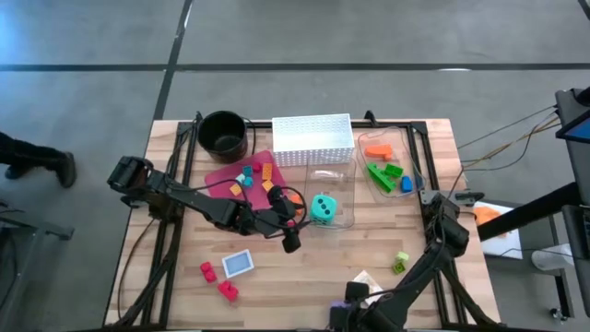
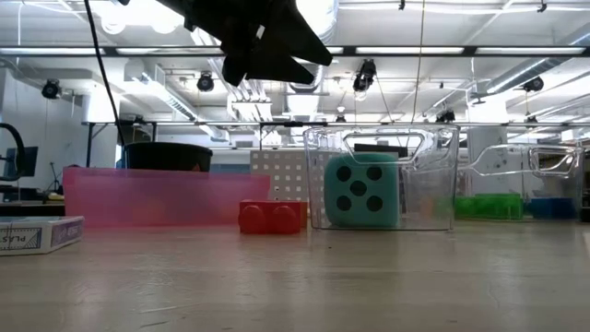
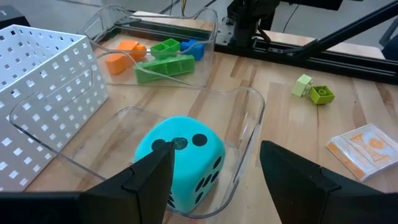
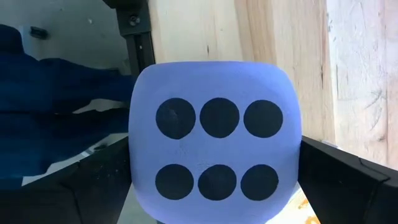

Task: Pick & Place Toys
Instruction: Put the purple die into the bottom transparent bin

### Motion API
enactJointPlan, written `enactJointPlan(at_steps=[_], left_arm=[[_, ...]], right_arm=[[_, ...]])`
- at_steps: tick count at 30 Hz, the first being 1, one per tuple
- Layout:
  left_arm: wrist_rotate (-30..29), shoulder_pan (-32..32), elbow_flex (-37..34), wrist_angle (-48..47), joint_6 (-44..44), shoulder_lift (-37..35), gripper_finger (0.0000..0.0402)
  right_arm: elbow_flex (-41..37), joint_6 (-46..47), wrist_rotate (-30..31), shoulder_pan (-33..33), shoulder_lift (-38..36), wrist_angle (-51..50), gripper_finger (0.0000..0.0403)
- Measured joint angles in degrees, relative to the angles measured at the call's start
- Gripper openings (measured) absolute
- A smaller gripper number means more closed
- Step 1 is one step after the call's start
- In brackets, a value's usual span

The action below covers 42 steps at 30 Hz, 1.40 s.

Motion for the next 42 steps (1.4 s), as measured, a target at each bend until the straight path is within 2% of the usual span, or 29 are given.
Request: enactJointPlan(at_steps=[3, 6, 10, 12, 14, 18, 20, 25, 30, 32, 37, 39, 42], left_arm=[[0.0, 0.0, 0.0, -0.3, 2.6, -0.8, 0.0243], [-0.5, 0.1, 0.0, -1.1, 4.9, -3.4, 0.0242], [-2.1, 0.3, 0.0, -3.1, 8.2, -8.8, 0.0242], [-3.5, 0.3, 0.0, -4.2, 9.6, -11.9, 0.0242], [-4.5, 0.3, 0.0, -5.9, 10.4, -14.5, 0.0242], [-4.7, 0.3, 0.0, -10.6, 10.4, -18.1, 0.0242], [-4.7, 0.3, 0.0, -13.0, 10.4, -18.5, 0.0242], [-4.9, 0.5, 0.0, -15.3, 10.4, -18.4, 0.0242], [-5.7, 1.1, 0.0, -14.5, 10.5, -18.4, 0.0242], [-6.4, 1.7, 0.0, -13.2, 10.5, -18.4, 0.0242], [-6.5, 4.2, 0.0, -10.6, 10.3, -17.0, 0.0243], [-6.4, 5.3, 0.0, -8.4, 10.7, -15.0, 0.0242], [-5.5, 7.3, -0.1, -4.0, 12.3, -11.0, 0.0242]], right_arm=[[1.1, -0.2, 0.0, -0.1, -0.3, -0.6, 0.0398], [1.5, -1.4, 2.7, -0.3, -1.9, -2.1, 0.0398], [2.1, -4.4, 12.9, -0.7, -7.7, -5.6, 0.0398], [1.7, -5.0, 16.0, -1.5, -10.5, -8.9, 0.0398], [1.4, -6.4, 19.2, -3.2, -13.1, -12.2, 0.0398], [0.6, -8.6, 30.8, -6.9, -20.4, -16.6, 0.0398], [-0.2, -10.8, 32.9, -9.3, -23.2, -17.8, 0.0398], [-6.8, -18.0, 32.3, -16.2, -29.6, -17.3, 0.0398], [-19.0, -20.0, 28.0, -24.6, -36.1, -12.7, 0.0398], [-24.4, -24.8, 23.8, -28.0, -38.2, -6.9, 0.0398], [-35.1, -40.5, 9.1, -35.5, -42.3, 10.9, 0.0398], [-37.3, -43.7, 7.0, -37.9, -42.8, 14.3, 0.0398], [-38.0, -46.9, 7.0, -41.2, -43.9, 14.6, 0.0398]])
